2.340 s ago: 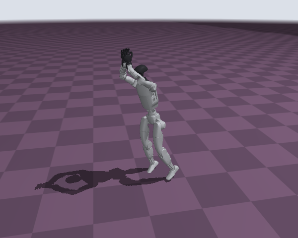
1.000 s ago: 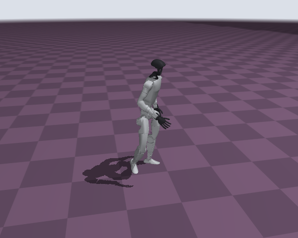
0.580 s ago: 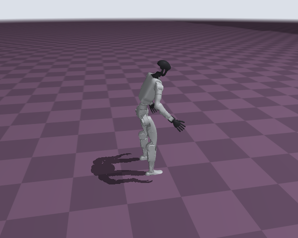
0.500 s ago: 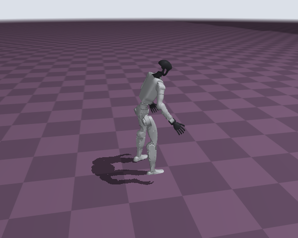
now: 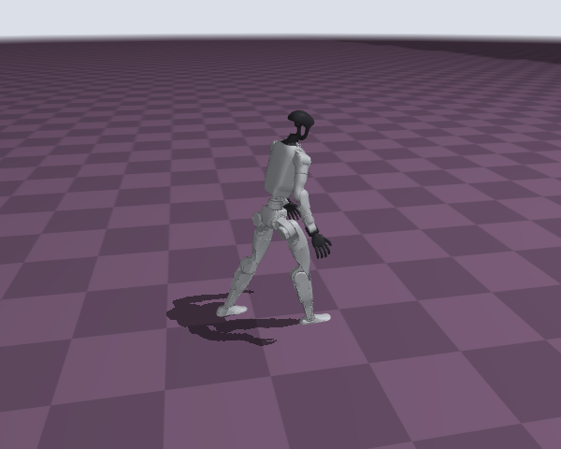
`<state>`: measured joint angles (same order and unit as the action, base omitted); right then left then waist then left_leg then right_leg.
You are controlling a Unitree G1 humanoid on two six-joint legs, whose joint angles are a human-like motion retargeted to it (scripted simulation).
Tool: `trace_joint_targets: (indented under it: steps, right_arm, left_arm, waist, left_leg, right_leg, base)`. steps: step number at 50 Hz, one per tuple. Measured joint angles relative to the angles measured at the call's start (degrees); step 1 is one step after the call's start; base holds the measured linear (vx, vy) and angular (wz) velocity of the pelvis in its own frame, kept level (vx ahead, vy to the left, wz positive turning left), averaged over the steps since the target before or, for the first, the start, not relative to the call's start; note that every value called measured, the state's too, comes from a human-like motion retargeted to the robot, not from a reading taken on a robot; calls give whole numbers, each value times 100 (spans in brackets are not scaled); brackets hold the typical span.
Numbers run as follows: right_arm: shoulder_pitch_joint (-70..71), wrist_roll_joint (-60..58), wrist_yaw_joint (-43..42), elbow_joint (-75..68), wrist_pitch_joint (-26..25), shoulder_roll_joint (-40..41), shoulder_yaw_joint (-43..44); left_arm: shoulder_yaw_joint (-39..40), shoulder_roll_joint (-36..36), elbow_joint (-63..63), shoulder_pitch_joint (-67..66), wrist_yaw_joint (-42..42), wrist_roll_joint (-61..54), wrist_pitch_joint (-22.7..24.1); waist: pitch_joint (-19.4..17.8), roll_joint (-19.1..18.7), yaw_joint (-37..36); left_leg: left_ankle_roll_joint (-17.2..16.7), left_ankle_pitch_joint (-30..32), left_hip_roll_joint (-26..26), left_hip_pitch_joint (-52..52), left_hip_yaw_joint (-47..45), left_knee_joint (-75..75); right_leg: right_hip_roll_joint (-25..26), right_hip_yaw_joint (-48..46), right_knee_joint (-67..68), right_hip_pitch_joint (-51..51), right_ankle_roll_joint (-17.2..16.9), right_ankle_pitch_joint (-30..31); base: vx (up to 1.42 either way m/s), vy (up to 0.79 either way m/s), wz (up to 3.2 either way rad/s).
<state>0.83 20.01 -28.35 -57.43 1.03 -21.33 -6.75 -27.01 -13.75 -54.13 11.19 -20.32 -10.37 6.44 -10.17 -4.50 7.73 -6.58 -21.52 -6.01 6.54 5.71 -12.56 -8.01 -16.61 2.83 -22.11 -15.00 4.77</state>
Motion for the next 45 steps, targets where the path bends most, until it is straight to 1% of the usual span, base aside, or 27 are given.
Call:
trace_joint_targets:
  steps: [2, 5, 9, 10, 13, 15, 17, 20, 23, 26, 30, 33, 35, 37, 39, 42, 45]
  right_arm:
    - [40, -94, 11, 265, -8, 18, -122]
    - [45, -177, 86, 740, -10, 49, -221]
    - [-22, -184, 243, 1119, -61, 71, -212]
    - [-41, -158, 273, 1147, -81, 84, -198]
    - [-67, 44, 350, 1026, -136, 187, -107]
    - [-56, 221, 415, 848, -153, 269, -34]
    - [-45, 369, 517, 630, -168, 321, 9]
    - [-66, 468, 760, 315, -265, 300, -13]
    - [-186, 433, 1090, 79, -420, 181, -115]
    - [-477, 342, 1294, -70, -492, 86, -175]
    - [-1176, 129, 1363, -157, -548, 70, -141]
    - [-1754, -102, 1563, -137, -686, 119, -132]
    - [-2029, -255, 1798, -117, -798, 168, -175]
    - [-2146, -320, 2028, -136, -873, 231, -252]
    - [-2112, -229, 2109, -207, -883, 283, -337]
    - [-1632, 158, 1794, -472, -833, 299, -476]
    - [-548, 615, 1134, -984, -784, 245, -656]
  left_arm:
    - [60, -101, 11, 222, 13, -37, -23]
    - [237, -171, -141, 516, -35, -109, -98]
    - [651, -76, -362, 595, -217, -489, -189]
    - [768, -43, -375, 546, -256, -653, -192]
    - [1062, -8, -280, 221, -236, -1208, -122]
    - [1192, -45, -185, -64, -120, -1449, -63]
    - [1285, -118, -110, -396, 45, -1477, -31]
    - [1415, -205, -96, -944, 246, -1418, -18]
    - [1502, -211, -258, -1550, 343, -1610, 20]
    - [1504, -206, -540, -2176, 500, -1714, 49]
    - [1466, -254, -846, -2951, 766, -1221, -30]
    - [1457, -274, -900, -3343, 866, -932, -159]
    - [1427, -262, -896, -3464, 912, -959, -253]
    - [1340, -222, -938, -3439, 942, -1083, -321]
    - [1193, -145, -1084, -3280, 896, -1182, -349]
    - [898, 60, -1526, -2660, 550, -1255, -373]
    - [567, 295, -2048, -1553, -29, -1260, -451]
  waist:
    - [-152, 181, -89]
    - [-387, 403, -195]
    - [-603, 470, -183]
    - [-629, 458, -163]
    - [-618, 404, -124]
    - [-585, 394, -114]
    - [-548, 405, -124]
    - [-511, 407, -153]
    - [-556, 367, -147]
    - [-710, 343, -54]
    - [-1029, 317, 85]
    - [-1354, 262, 105]
    - [-1596, 222, 96]
    - [-1781, 146, 89]
    - [-1848, 25, 71]
    - [-1874, -101, 24]
    - [-1826, -106, 23]
  left_leg:
    - [-26, -63, 51, 213, -114, 279]
    - [-44, -12, 182, 525, -188, 680]
    - [80, 184, 338, 688, -110, 906]
    - [124, 223, 358, 679, -77, 898]
    - [190, 269, 350, 599, -8, 802]
    - [187, 258, 344, 567, 12, 755]
    - [179, 235, 359, 555, -4, 735]
    - [189, 213, 390, 504, -93, 715]
    - [185, 216, 385, 391, -237, 696]
    - [143, 224, 386, 229, -340, 650]
    - [83, 177, 430, -152, -378, 390]
    - [191, 16, 525, -690, -394, -219]
    - [407, -158, 616, -1252, -419, -1003]
    - [682, -361, 668, -2088, -399, -2253]
    - [861, -502, 674, -3019, -275, -3638]
    - [922, -652, 770, -4015, 92, -5351]
    - [896, -935, 1036, -4314, 532, -6537]
  right_leg:
    - [-22, 81, -10, 8, 0, 14]
    - [-138, 161, 102, 25, 0, -187]
    - [-316, 392, 714, -2, 0, -438]
    - [-311, 539, 945, -16, 0, -458]
    - [-39, 1183, 1560, 26, 11, -641]
    - [112, 1424, 1673, 146, 84, -858]
    - [134, 1429, 1485, 279, 207, -933]
    - [140, 1435, 1162, 327, 308, -794]
    - [221, 1573, 1142, 150, 242, -682]
    - [268, 1640, 1115, -28, 176, -577]
    - [244, 1608, 999, -259, 206, -406]
    - [177, 1585, 1091, -559, 227, -345]
    - [123, 1620, 1311, -857, 253, -375]
    - [117, 1669, 1757, -1314, 305, -500]
    - [189, 1691, 2419, -1917, 367, -701]
    - [365, 1716, 3666, -2802, 470, -1040]
    - [533, 1760, 4958, -3410, 647, -1340]
  base:
    - [-37, 17, -34]
    - [-31, 23, -26]
    - [-20, 24, 10]
    - [-12, 16, 25]
    - [-6, 8, 21]
    - [0, 0, 0]
    - [0, 0, 0]
    - [0, -2, -27]
    - [-1, -3, -43]
    - [-1, -5, -31]
    - [-3, -7, -7]
    - [-8, -7, -1]
    - [-14, -7, -1]
    - [-17, -7, -2]
    - [-18, -7, -15]
    - [-15, -5, -44]
    - [-12, -1, -55]
